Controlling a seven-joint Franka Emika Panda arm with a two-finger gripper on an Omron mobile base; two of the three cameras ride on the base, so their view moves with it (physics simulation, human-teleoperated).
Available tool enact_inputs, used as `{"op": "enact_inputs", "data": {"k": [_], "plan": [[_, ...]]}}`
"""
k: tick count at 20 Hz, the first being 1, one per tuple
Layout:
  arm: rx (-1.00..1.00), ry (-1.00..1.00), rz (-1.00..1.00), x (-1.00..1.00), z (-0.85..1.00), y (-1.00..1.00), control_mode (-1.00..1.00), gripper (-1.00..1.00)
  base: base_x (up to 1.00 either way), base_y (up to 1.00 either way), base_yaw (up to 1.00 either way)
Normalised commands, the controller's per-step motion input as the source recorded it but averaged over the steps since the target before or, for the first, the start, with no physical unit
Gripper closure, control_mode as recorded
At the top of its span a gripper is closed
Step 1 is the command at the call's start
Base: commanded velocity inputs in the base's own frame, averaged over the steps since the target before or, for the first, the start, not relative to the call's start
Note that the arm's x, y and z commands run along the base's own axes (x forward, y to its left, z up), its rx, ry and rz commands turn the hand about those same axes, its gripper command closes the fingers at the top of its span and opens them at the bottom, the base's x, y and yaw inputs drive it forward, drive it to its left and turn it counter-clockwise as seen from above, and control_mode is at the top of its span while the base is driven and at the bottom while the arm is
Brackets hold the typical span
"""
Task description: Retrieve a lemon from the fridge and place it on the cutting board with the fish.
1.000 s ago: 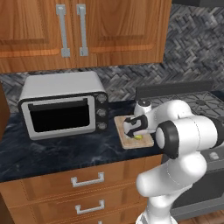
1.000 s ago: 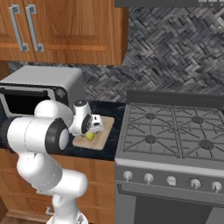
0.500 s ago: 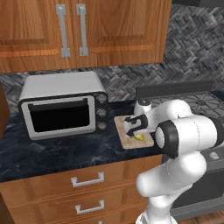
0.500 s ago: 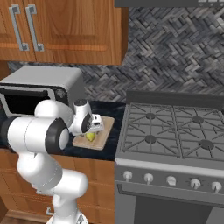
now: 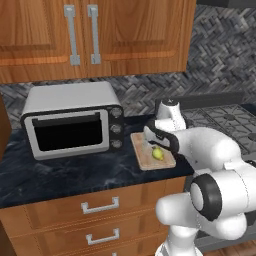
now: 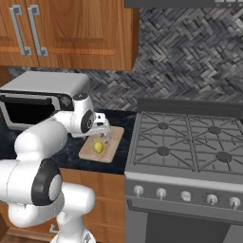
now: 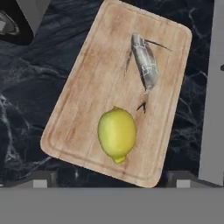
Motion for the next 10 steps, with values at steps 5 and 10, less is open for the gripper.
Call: {"op": "enact_inputs", "data": {"k": [5, 10], "plan": [[0.02, 0.06, -0.1, -0.78, 0.65, 0.0, -1.0, -1.0, 0.0, 0.0, 0.0], [0.09, 0.14, -0.25, -0.79, 0.27, -0.01, -1.0, -1.0, 0.0, 0.0, 0.0]]}}
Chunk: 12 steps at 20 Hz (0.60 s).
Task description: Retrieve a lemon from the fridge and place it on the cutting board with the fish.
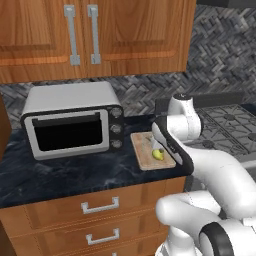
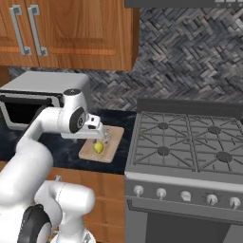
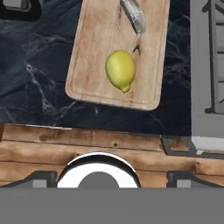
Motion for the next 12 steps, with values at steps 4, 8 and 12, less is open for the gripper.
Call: {"op": "enact_inputs", "data": {"k": [4, 8, 12], "plan": [[0.12, 0.1, -0.24, -0.7, 0.24, -0.01, -1.0, -1.0, 0.0, 0.0, 0.0], [0.08, 0.03, -0.17, -0.65, 0.2, 0.0, -1.0, -1.0, 0.0, 0.0, 0.0], [0.0, -0.01, -0.12, -0.64, 0.01, 0.0, -1.0, -1.0, 0.0, 0.0, 0.0]]}}
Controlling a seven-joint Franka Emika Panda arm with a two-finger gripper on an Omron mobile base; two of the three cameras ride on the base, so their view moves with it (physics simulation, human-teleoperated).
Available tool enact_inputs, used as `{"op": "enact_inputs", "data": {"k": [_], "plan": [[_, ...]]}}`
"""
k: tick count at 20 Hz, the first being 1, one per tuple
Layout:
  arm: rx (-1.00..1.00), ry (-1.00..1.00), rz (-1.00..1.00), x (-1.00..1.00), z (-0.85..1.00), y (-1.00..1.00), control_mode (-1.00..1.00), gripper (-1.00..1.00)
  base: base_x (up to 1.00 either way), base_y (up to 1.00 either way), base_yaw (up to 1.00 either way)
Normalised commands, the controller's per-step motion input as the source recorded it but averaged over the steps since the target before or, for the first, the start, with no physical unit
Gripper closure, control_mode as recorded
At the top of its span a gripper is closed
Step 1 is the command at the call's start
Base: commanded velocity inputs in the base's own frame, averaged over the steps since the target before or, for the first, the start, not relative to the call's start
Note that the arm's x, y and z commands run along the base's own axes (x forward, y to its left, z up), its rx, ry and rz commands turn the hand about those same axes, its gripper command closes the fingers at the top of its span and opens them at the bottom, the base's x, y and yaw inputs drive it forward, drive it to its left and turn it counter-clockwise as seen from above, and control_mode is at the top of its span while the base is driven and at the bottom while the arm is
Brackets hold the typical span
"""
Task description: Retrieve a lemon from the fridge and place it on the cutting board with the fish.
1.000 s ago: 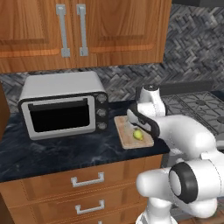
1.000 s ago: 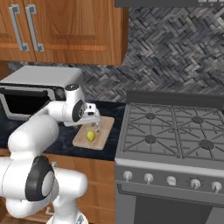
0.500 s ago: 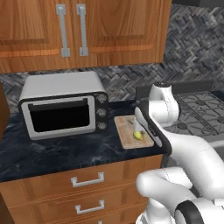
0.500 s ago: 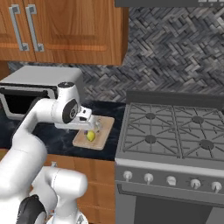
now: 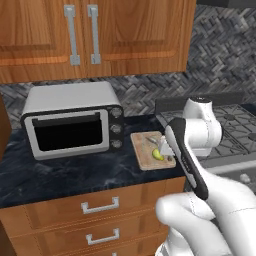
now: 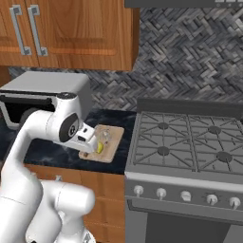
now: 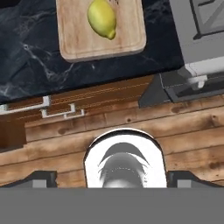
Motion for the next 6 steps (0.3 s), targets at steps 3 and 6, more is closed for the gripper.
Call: {"op": "enact_inputs", "data": {"k": [3, 6], "plan": [[0.0, -0.14, -0.09, -0.47, 0.0, 0.0, -1.0, -1.0, 0.0, 0.0, 0.0], [-0.03, -0.07, -0.05, -0.31, 0.01, 0.06, -1.0, -1.0, 0.0, 0.0, 0.0]]}}
